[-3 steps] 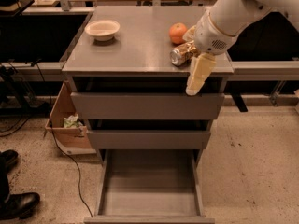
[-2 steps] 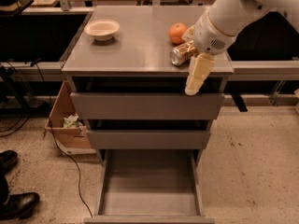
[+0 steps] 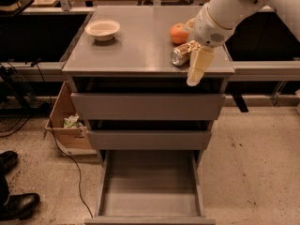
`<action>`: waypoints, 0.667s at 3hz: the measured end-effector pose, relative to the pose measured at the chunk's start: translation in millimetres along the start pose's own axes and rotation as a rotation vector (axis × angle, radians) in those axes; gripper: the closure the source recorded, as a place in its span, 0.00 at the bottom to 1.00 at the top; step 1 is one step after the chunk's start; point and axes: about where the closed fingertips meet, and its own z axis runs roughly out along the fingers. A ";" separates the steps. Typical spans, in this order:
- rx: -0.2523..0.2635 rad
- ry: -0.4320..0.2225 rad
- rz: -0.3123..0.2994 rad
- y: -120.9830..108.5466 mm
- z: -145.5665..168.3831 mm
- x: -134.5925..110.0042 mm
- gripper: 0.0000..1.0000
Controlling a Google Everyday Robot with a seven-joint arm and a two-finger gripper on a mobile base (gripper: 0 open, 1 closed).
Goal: Place orange can into bottom drawer
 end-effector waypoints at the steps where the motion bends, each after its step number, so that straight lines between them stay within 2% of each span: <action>1: 0.035 0.083 -0.001 -42.2 12.1 23.9 0.00; 2: 0.059 0.131 0.001 -64.8 18.0 35.5 0.00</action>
Offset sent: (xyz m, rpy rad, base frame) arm 0.0994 -0.0454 -0.0006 -0.1685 -0.0802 -0.1049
